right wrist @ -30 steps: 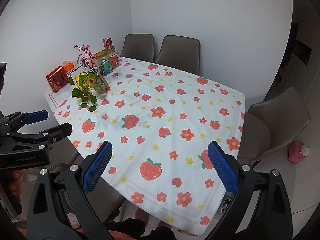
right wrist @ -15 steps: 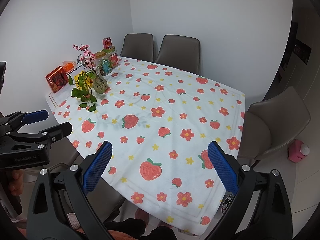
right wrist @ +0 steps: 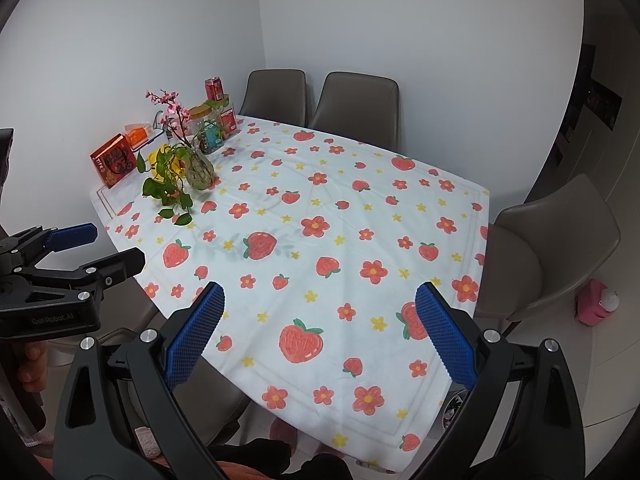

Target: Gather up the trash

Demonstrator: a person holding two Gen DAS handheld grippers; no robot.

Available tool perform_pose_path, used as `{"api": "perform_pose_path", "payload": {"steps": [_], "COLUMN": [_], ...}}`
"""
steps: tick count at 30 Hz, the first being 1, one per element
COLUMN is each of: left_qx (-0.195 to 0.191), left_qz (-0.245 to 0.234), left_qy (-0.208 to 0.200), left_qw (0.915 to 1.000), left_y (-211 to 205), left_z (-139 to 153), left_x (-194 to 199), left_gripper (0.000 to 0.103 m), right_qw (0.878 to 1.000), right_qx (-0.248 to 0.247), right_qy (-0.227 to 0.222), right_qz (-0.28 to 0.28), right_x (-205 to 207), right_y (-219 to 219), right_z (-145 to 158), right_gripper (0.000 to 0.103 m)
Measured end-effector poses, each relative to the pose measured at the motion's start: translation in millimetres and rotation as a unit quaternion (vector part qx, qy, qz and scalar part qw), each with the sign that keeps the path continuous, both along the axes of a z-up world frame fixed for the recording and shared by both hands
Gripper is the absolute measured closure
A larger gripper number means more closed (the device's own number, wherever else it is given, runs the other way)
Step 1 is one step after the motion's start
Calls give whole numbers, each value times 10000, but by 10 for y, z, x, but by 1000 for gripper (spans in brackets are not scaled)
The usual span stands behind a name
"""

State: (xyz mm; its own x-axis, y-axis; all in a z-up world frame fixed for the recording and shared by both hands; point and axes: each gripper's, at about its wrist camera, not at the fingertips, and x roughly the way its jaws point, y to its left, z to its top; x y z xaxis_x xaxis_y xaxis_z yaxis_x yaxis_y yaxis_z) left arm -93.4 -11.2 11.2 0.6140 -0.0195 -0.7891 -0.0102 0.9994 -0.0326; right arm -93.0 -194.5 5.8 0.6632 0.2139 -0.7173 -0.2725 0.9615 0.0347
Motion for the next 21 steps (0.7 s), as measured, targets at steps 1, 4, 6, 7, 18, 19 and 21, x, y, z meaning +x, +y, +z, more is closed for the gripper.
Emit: {"api": "perform_pose_path", "payload": {"steps": [1,4,6,7,18,19,21], "left_qx": [1,-4,-9,-4,-55,-97,-182], "left_qz": [-1,5,4,7,-8,-10,-25], "left_qy": [0,0,6,4,-1,-10,-21], "left_qw": [10000,10000,10000,10000,10000,10000,9998], "left_y": [-2,-5,-8,-7,-20,-32,-46], "left_z": [2,2,4,3,12,21,26], "left_x": [1,-4,-1,-4,4,-1,-4], "left_gripper": [13,12,12,13,12,12,12], "right_qw": [10000,10000,10000,10000,10000,10000,10000], "right_qx": [3,-2,-4,-2,6,10,4], "right_qy": [4,1,0,-1,0,-3,-5], "right_qz": [3,15,11,11,20,16,24], "right_x": [-2,-4,-3,-6,-7,-13,-9], "right_y": [-3,-11,-10,-7,-22,-15,-27], "right_z": [0,2,2,4,1,6,1], "right_gripper": [10,10,10,10,10,10,10]}}
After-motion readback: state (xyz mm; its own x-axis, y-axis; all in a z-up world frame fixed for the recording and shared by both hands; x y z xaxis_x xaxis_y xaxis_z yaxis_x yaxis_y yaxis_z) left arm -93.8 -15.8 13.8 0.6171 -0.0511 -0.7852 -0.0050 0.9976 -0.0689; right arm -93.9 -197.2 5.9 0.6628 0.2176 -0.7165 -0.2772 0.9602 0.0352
